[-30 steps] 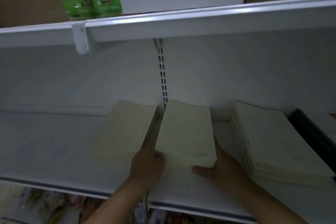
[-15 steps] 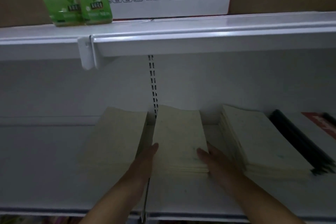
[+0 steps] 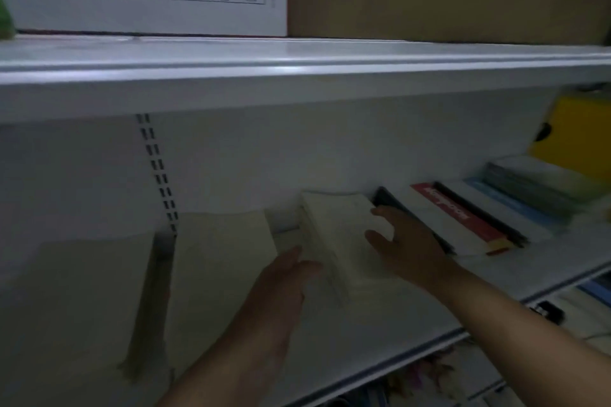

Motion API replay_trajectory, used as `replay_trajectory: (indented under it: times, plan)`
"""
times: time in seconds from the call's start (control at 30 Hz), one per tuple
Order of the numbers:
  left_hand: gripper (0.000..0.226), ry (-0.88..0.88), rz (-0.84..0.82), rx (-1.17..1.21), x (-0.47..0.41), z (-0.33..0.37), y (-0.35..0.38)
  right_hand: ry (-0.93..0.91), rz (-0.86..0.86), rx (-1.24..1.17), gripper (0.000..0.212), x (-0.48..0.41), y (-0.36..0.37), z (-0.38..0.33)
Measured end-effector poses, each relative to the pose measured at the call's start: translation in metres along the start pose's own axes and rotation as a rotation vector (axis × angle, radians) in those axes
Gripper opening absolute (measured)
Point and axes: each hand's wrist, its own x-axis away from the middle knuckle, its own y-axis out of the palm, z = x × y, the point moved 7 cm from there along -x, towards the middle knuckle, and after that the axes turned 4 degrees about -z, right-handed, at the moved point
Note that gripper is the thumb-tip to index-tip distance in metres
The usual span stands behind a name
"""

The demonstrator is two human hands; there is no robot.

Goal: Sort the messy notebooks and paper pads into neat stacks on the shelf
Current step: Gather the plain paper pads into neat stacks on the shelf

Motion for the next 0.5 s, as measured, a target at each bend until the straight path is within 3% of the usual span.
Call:
replay_trajectory:
  times: [0.17, 0.23, 0.4, 0.5]
  plan:
    - [0.058, -0.235, 0.049, 0.040, -0.036, -0.041, 0.038, 0.165, -0.201, 0.071, 0.073, -0.026, 0.005, 0.048]
    - [0.047, -0.307, 0.090, 0.043, -0.052, -0.052, 0.039, 0.206, -0.262, -0.036, 0.076, -0.029, 0.007, 0.054]
    - [0.022, -0.397, 0.074, 0.123, -0.068, -0.055, 0.056, 0.228, -0.229, -0.328, 0.074, -0.036, 0.022, 0.074]
    - [0.023, -0.404, 0.096, 0.146, -0.077, -0.044, 0.060, 0.185, -0.181, -0.398, 0.065, -0.039, 0.026, 0.080]
